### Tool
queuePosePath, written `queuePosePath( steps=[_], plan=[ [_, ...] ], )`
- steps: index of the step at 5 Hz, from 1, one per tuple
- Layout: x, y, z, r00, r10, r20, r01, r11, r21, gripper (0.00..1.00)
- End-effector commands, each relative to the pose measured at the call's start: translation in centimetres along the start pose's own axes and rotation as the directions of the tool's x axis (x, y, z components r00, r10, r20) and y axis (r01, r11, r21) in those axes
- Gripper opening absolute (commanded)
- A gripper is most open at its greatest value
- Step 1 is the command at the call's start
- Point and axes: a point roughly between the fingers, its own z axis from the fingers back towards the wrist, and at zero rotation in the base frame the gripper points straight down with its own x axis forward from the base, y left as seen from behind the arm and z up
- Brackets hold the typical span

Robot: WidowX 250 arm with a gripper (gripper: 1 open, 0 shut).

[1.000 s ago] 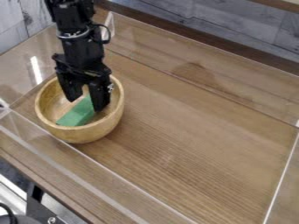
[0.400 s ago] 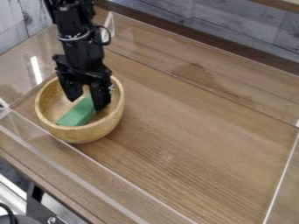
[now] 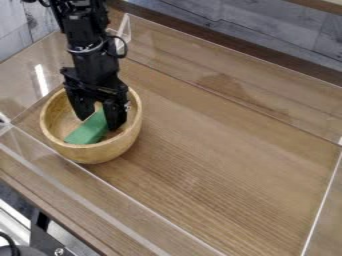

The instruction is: Put green stick into wooden bowl

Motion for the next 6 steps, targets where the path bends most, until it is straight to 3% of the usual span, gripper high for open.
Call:
queuePosePath(
  steps=[1,4,5,6],
  plan=[
    [0.25,0.42,0.45,1.000,0.010,0.027,-0.011,1.000,0.018,1.00],
    [0.27,0.49,-0.18,0.999,0.024,0.026,-0.025,0.999,0.027,1.00],
    [0.23,0.49,-0.39,0.999,0.032,0.024,-0.032,0.999,0.028,0.00],
    [0.09,0.52,-0.53,0.999,0.037,0.017,-0.038,0.999,0.029,0.00]
  ],
)
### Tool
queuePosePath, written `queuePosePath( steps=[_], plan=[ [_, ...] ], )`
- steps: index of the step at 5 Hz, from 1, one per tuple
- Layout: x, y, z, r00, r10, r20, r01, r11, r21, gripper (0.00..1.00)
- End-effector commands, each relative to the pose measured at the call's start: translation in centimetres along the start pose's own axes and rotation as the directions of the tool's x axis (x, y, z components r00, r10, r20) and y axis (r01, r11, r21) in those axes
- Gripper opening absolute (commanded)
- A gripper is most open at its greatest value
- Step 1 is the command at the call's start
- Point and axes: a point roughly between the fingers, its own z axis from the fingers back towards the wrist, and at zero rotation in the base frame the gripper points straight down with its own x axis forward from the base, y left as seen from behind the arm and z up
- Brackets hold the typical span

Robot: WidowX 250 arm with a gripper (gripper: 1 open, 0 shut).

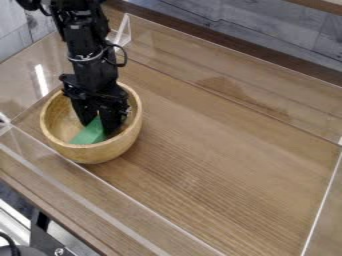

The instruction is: Put green stick into wooden bowl

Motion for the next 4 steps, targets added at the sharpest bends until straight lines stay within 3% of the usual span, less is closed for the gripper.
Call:
queuePosePath(
  steps=[1,4],
  plan=[
    [0.06,0.19,0.42,1.000,0.011,0.001,-0.011,1.000,0.002,0.00],
    [-0.52,0.04,0.20,0.998,0.031,-0.046,-0.032,0.999,-0.011,0.00]
  ],
)
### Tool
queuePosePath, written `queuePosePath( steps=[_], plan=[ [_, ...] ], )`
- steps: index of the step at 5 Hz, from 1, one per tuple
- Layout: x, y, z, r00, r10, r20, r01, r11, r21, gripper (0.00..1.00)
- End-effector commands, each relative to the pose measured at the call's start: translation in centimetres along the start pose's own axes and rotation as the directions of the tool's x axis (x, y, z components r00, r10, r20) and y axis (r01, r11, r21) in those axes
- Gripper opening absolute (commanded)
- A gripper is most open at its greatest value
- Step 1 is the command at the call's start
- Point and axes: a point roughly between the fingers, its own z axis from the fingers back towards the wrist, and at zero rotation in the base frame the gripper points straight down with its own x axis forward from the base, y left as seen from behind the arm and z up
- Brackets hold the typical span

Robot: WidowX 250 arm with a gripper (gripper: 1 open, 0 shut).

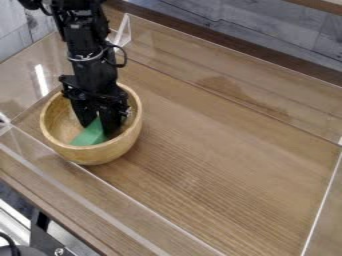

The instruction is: Put green stick into wooden bowl

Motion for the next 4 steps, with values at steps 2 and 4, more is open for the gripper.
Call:
queuePosePath(
  steps=[2,4],
  plan=[
    [-0.39,0.09,0.19,0.999,0.026,-0.031,-0.026,1.000,-0.005,0.00],
    [-0.62,-0.17,0.70,0.997,0.038,-0.060,-0.039,0.999,-0.021,1.00]
  ],
)
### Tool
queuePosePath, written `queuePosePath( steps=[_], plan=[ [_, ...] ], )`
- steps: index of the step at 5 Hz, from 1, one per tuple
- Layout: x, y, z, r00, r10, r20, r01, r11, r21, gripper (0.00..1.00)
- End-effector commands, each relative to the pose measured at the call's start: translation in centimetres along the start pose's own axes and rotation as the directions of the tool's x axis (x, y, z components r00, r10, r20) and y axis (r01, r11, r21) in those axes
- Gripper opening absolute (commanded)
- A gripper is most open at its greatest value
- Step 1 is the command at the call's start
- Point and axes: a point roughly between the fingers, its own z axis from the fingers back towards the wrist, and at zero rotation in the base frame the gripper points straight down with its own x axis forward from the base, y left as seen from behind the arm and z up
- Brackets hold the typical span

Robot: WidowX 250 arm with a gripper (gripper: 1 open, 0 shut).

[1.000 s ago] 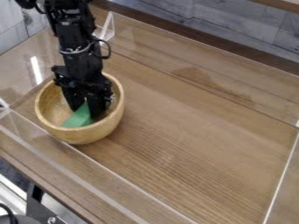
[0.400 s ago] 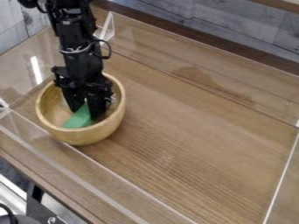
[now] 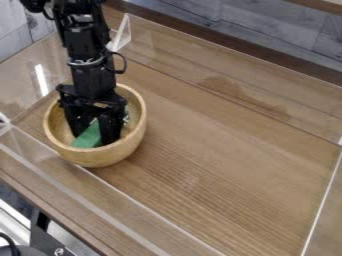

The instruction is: Put green stick into wooden bowl

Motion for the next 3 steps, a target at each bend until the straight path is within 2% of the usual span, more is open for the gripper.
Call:
queuePosePath(
  steps=[1,3],
  plan=[
    [0.6,0.1,1.5,0.999,0.007,0.034,-0.007,1.000,0.006,1.00],
    [0.8,-0.4,3.1,0.999,0.002,0.053,-0.001,1.000,-0.018,1.00]
  ],
)
